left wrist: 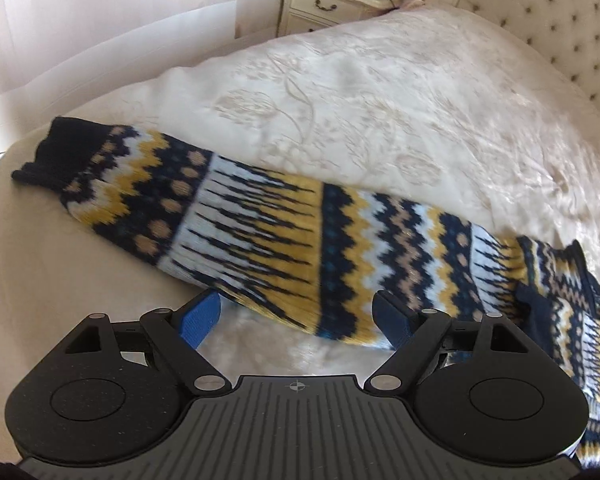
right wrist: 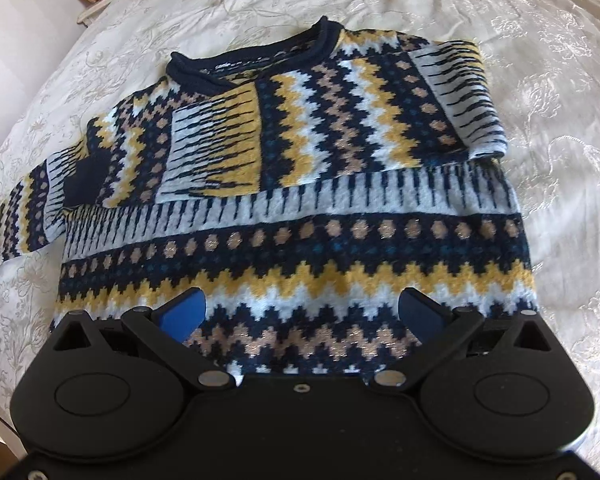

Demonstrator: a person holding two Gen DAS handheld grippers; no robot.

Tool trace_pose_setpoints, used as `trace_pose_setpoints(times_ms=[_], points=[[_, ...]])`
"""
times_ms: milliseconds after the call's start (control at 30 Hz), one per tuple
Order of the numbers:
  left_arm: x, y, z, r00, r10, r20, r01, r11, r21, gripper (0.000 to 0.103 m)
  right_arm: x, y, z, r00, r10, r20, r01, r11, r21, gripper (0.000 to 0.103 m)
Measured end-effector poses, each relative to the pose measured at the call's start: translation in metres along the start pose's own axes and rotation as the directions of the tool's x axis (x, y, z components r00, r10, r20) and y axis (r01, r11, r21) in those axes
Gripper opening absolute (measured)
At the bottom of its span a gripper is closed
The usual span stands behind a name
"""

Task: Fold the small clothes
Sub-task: 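Move the left gripper to the other sleeve cuff and grasp it, then lift the held cuff with the left gripper and carry it over the body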

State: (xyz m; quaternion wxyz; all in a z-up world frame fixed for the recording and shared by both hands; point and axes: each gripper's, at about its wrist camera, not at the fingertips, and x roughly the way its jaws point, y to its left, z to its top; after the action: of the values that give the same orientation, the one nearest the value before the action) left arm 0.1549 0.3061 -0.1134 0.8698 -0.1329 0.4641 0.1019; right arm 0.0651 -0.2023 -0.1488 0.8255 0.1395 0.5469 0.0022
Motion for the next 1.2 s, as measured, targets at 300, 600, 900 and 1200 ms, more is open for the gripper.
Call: trace_pose_setpoints(times_ms=[300, 600, 900, 1200], points=[[0.016, 0.055, 0.025, 0.999, 0.033, 0.015, -0.030, 0.992, -0.124, 0.083, 0.028, 0.041, -0.009, 0.997, 0.003, -0.079, -0.006, 0.999, -0.045, 0.102], [0.041, 0.090, 0.034, 0.998, -0.066, 0.003, 0.063, 0.944, -0.325, 0.083, 0.052, 0.056, -0.018, 0.990, -0.026, -0.140, 0.016, 0.997, -0.070, 0.103], [0.047, 0.116, 0.028, 0.990, -0.134, 0.042, 0.134, 0.810, -0.572, 0.082, 0.073, 0.067, -0.017, 0.988, -0.080, -0.129, 0.069, 0.993, -0.091, 0.103], [0.026, 0.101, 0.025, 0.998, 0.013, 0.067, 0.023, 0.858, -0.513, 0.011, 0.070, 0.065, -0.022, 0.992, -0.066, -0.112, 0.054, 0.993, -0.102, 0.103]])
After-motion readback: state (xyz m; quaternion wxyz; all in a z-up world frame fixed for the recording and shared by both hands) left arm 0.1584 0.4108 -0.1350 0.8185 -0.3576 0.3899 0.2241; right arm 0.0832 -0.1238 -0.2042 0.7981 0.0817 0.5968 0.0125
